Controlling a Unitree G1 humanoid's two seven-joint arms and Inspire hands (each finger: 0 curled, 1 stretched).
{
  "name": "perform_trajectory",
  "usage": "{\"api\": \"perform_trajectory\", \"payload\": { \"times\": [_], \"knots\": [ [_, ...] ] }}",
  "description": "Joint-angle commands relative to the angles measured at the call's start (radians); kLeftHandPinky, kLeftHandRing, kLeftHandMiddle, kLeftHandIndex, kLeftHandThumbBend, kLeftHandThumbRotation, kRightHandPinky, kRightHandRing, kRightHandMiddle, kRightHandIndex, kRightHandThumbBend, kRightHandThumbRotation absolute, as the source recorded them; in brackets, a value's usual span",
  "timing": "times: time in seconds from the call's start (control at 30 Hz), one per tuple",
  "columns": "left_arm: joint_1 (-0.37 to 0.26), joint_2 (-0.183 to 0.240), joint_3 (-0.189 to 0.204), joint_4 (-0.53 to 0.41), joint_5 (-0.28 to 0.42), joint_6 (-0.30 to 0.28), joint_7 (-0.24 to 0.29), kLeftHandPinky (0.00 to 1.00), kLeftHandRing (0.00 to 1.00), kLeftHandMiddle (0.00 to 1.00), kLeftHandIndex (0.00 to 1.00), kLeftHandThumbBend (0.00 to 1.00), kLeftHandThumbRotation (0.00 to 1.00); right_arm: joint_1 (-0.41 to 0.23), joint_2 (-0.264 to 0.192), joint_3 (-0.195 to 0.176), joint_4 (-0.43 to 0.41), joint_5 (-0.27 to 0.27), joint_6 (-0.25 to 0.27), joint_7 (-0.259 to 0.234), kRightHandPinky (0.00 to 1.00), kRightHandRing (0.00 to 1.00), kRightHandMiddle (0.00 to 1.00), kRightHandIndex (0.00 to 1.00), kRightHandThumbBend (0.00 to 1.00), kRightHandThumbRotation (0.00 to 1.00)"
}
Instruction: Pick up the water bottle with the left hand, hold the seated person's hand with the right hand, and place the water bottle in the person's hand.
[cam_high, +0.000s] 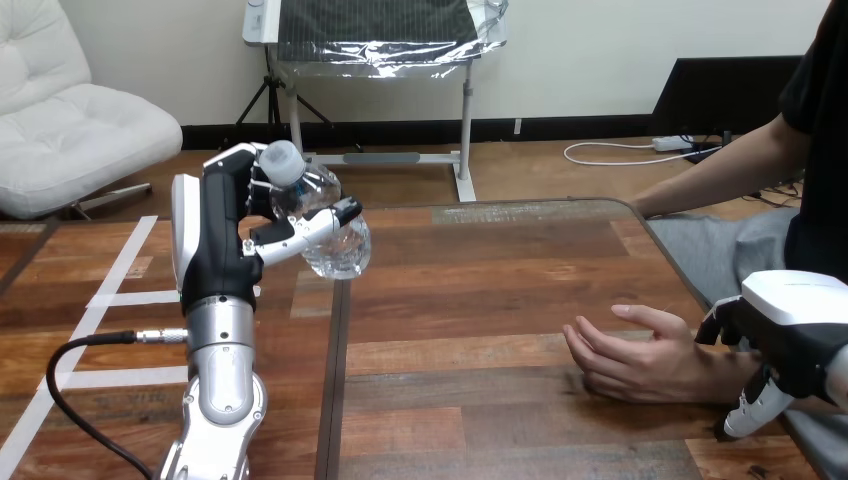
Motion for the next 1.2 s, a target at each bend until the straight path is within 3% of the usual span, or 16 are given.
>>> {"api": "perform_trajectory", "payload": {
  "times": [0.0,0.73,1.17],
  "knots": [
    [-0.039,0.014,0.014,-0.067,-0.007,-0.032,-0.004,0.43,0.45,0.46,0.46,0.75,0.0,-0.076,-0.017,0.022,0.031,-0.002,-0.007,-0.035,0.71,0.77,0.79,0.77,0.74,0.0],
    [-0.026,0.014,0.017,-0.097,-0.015,-0.036,-0.025,0.41,0.43,0.46,0.47,0.74,0.0,-0.12,-0.027,0.065,0.159,-0.008,-0.04,-0.142,0.68,0.76,0.79,0.77,0.73,0.0],
    [-0.021,0.011,0.018,-0.108,-0.018,-0.039,-0.027,0.41,0.44,0.46,0.47,0.73,0.0,-0.147,-0.027,0.083,0.196,-0.022,-0.02,-0.152,0.69,0.78,0.81,0.78,0.71,0.03]
  ]
}}
